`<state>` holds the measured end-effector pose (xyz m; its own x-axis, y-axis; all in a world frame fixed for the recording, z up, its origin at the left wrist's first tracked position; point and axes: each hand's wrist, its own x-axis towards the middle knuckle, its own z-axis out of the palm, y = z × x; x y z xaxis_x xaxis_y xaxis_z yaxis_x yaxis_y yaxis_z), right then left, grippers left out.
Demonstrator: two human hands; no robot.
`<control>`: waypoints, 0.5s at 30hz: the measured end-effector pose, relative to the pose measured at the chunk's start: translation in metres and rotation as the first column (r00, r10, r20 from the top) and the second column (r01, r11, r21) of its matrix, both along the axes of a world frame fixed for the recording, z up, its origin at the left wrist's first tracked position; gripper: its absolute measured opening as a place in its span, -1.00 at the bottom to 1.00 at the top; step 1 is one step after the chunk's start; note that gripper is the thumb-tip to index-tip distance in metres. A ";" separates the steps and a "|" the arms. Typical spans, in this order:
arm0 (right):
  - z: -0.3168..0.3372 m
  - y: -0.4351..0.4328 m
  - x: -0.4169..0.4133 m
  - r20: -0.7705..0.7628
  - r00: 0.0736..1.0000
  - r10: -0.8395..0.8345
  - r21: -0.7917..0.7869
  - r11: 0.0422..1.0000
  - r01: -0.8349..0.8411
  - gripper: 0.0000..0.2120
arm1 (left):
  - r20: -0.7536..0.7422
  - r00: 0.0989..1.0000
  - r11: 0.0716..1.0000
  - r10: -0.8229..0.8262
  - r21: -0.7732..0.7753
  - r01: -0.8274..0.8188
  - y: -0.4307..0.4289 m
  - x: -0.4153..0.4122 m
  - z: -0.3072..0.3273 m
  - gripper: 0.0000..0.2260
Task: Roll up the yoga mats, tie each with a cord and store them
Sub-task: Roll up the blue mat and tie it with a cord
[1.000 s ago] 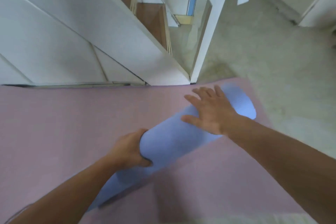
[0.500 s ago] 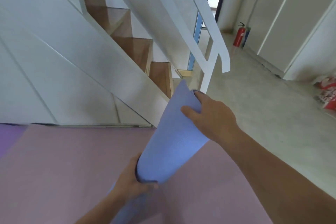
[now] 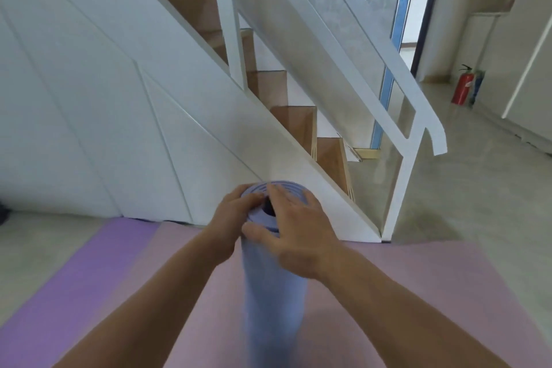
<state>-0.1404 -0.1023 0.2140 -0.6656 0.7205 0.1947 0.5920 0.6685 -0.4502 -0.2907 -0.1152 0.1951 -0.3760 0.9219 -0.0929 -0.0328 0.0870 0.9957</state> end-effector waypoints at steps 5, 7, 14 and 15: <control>0.002 0.011 -0.021 0.213 0.973 -0.089 -0.029 0.995 0.098 -0.30 | -0.054 0.998 0.989 -0.039 -0.145 0.031 -0.019 -0.025 0.004 -0.79; -0.003 0.015 -0.027 0.236 0.970 -0.054 -0.051 0.996 0.067 -0.32 | -0.031 0.994 0.976 -0.104 -0.194 0.096 -0.019 -0.028 0.009 -0.78; -0.008 0.021 -0.012 0.072 0.997 0.010 -0.109 0.994 -0.002 -0.45 | -0.144 0.986 0.979 -0.079 -0.198 0.050 -0.015 -0.008 0.019 -0.71; -0.010 0.020 -0.004 0.011 1.000 -0.004 -0.129 0.992 0.006 -0.47 | -0.159 0.986 0.981 -0.055 -0.191 0.024 -0.014 -0.002 0.018 -0.70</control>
